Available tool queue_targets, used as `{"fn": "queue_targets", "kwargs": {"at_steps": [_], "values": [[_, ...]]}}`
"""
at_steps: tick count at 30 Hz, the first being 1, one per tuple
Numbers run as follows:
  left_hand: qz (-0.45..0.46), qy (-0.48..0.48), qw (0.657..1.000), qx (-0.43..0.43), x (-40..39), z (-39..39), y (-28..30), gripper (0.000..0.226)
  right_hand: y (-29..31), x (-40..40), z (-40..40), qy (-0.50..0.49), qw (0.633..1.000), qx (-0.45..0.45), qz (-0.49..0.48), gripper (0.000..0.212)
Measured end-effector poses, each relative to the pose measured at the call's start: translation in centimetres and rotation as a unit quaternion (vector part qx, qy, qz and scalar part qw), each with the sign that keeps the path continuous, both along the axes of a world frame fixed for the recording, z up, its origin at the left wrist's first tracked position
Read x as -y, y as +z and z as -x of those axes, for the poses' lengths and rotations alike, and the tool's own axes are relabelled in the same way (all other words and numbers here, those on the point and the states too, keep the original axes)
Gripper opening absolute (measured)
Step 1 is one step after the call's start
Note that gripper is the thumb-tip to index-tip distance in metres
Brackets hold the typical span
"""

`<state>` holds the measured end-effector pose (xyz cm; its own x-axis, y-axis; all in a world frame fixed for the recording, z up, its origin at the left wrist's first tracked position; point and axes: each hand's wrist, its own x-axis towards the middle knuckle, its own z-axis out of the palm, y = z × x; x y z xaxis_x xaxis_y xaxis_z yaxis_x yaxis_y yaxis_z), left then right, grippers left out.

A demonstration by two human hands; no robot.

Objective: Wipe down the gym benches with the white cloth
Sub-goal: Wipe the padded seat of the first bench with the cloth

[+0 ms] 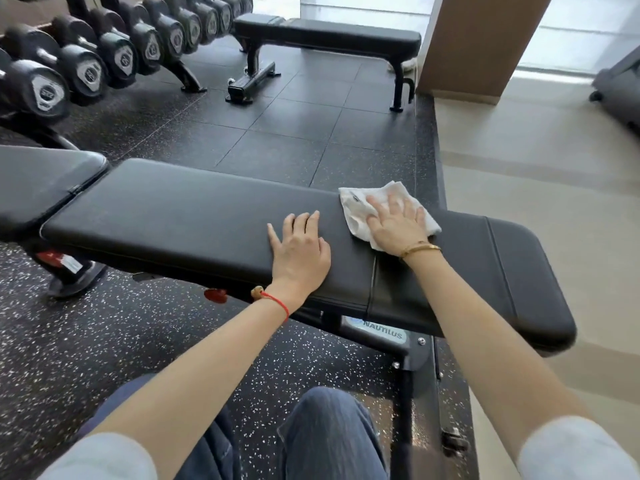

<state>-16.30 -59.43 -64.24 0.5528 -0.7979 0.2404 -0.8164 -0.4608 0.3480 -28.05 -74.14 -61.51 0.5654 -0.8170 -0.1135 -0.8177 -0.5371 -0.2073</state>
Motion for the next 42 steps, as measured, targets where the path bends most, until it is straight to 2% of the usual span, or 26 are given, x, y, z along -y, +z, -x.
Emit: {"fn": "queue_targets", "kwargs": {"at_steps": [4, 10, 13, 17, 23, 26, 30, 34, 38, 42], "values": [[0.008, 0.004, 1.0, 0.009, 0.0, -0.2, -0.2, 0.046, -0.3, -1.8, 0.8, 0.03, 0.999, -0.011, 0.007, 0.053], [0.021, 0.0, 1.0, 0.019, 0.3, 0.3, -0.4, 0.041, -1.1, -7.5, 8.8, 0.074, 0.996, 0.012, 0.046, 0.053], [0.033, -0.018, 0.999, 0.009, 0.6, 1.2, -0.1, 0.038, -1.0, -5.3, 12.0, 0.016, 0.998, -0.015, 0.059, 0.053], [0.031, -0.048, 0.998, -0.01, 1.5, 3.6, 0.5, 0.037, 0.1, -0.8, 13.3, -0.111, 0.994, -0.003, 0.013, 0.052], [0.008, -0.087, 0.996, -0.015, 3.5, 7.3, 0.7, 0.04, -1.3, -4.9, 15.3, -0.064, 0.996, -0.018, 0.067, 0.054], [0.003, -0.094, 0.996, -0.008, 3.8, 7.4, 0.4, 0.04, -1.7, -5.8, 19.0, -0.098, 0.994, 0.007, 0.055, 0.053], [0.016, -0.09, 0.996, -0.003, 3.7, 7.5, -0.1, 0.042, -1.6, -1.6, 21.1, -0.173, 0.984, 0.008, 0.038, 0.053], [0.019, -0.084, 0.996, 0.005, 3.8, 7.9, -0.2, 0.042, -0.3, 4.5, 19.1, -0.231, 0.972, 0.027, -0.009, 0.052], [0.027, -0.078, 0.997, 0.003, 3.8, 7.9, -0.1, 0.041, 0.0, 5.0, 14.9, -0.154, 0.988, -0.011, -0.011, 0.052], [0.034, -0.08, 0.996, -0.002, 3.6, 8.0, 0.1, 0.039, -0.6, 0.6, 14.3, -0.044, 0.999, -0.003, 0.028, 0.052]]}}
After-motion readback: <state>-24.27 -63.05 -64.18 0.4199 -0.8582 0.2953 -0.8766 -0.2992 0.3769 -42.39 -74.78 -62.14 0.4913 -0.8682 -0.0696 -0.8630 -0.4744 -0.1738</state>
